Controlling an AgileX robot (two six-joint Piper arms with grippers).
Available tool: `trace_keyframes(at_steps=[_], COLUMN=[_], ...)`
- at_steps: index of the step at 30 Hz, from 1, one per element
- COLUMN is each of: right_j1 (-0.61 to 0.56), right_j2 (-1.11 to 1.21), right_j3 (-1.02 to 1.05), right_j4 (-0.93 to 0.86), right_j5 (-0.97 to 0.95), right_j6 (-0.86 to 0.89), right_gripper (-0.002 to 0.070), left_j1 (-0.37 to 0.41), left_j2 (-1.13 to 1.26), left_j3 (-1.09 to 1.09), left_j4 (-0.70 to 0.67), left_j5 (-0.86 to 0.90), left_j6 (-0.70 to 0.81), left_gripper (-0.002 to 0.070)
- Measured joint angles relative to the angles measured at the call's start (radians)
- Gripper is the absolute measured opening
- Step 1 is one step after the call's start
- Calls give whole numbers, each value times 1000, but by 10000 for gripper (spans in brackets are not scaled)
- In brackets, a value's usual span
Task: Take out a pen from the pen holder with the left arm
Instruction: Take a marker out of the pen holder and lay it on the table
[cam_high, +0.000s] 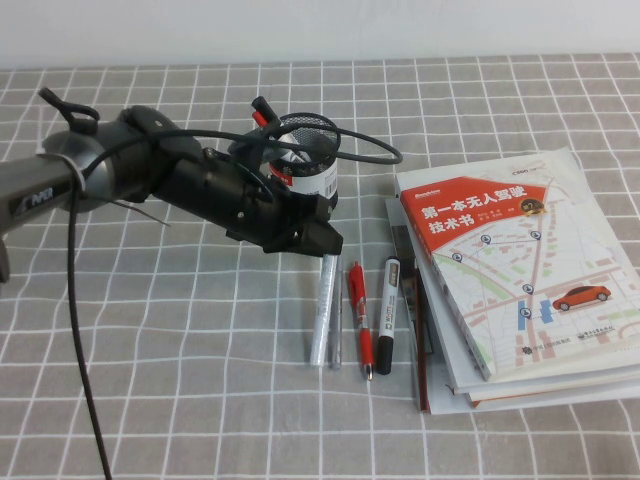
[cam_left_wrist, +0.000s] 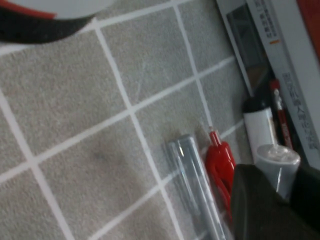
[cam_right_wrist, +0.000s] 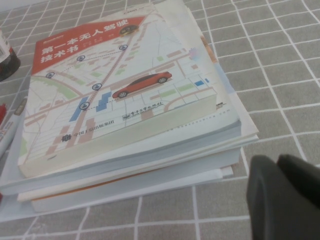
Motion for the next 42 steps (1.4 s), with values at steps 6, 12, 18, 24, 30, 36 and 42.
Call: trace_keyframes(at_steps=[6, 12, 18, 24, 30, 36, 42], right_j1=[0, 0, 0, 0, 0, 0, 0], right_j2=[0, 0, 0, 0, 0, 0, 0], right_j3=[0, 0, 0, 0, 0, 0, 0], right_j4=[0, 0, 0, 0, 0, 0, 0], right_j5=[0, 0, 0, 0, 0, 0, 0], right_j6=[0, 0, 0, 0, 0, 0, 0], right_gripper=[-13, -13, -13, -13, -13, -13, -13], left_j1=[-2, -2, -2, -2, 0, 0, 0], left_j2=[5, 8, 30, 37, 16, -165, -421], left_j3=[0, 0, 0, 0, -52, -72, 93], left_j4=[0, 3, 8, 12, 64, 261, 341], left_j5=[-49, -69, -79, -84, -45, -98, -187], left_j6=[0, -19, -31, -40, -42, -26, -18], left_gripper=[105, 106, 195, 249, 176, 15, 1])
